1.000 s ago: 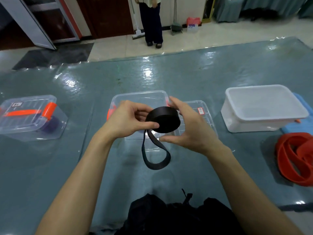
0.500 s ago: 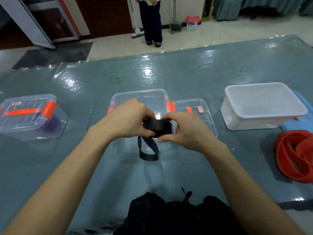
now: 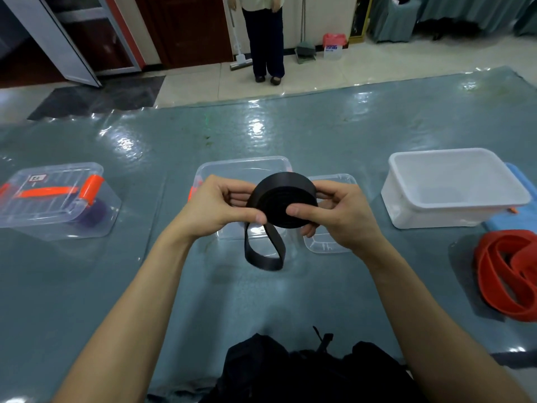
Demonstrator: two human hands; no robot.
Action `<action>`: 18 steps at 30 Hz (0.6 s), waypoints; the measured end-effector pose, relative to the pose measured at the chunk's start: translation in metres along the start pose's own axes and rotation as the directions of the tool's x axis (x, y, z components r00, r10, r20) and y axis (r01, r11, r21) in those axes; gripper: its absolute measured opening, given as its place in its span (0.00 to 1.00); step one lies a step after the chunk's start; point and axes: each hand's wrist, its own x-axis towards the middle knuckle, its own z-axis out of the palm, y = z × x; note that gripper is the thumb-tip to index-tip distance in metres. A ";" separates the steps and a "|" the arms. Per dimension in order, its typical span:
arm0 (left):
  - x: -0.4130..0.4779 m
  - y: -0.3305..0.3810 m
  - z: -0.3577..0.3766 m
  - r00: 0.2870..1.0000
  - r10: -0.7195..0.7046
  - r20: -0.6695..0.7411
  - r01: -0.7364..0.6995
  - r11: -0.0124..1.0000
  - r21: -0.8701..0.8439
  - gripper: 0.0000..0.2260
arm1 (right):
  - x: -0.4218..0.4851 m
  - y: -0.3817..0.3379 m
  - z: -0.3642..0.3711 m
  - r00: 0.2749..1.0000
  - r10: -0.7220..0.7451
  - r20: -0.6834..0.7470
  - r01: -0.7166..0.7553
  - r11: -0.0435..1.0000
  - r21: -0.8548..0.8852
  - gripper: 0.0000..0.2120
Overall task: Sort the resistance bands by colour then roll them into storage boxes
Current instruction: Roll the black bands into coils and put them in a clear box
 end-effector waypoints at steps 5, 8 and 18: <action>0.001 0.001 0.013 0.999 -0.004 -0.042 0.001 0.998 -0.062 0.24 | -0.005 0.005 0.008 0.996 0.039 -0.080 -0.033 0.997 0.075 0.16; 0.000 0.005 0.015 0.998 -0.036 -0.048 0.035 0.999 -0.006 0.21 | -0.005 0.011 0.007 0.997 0.070 -0.015 -0.069 0.994 0.087 0.15; 0.018 0.037 0.030 0.966 -0.190 0.176 -0.111 0.311 0.944 0.12 | 0.007 0.018 0.017 0.934 0.237 0.267 0.056 0.642 -0.765 0.20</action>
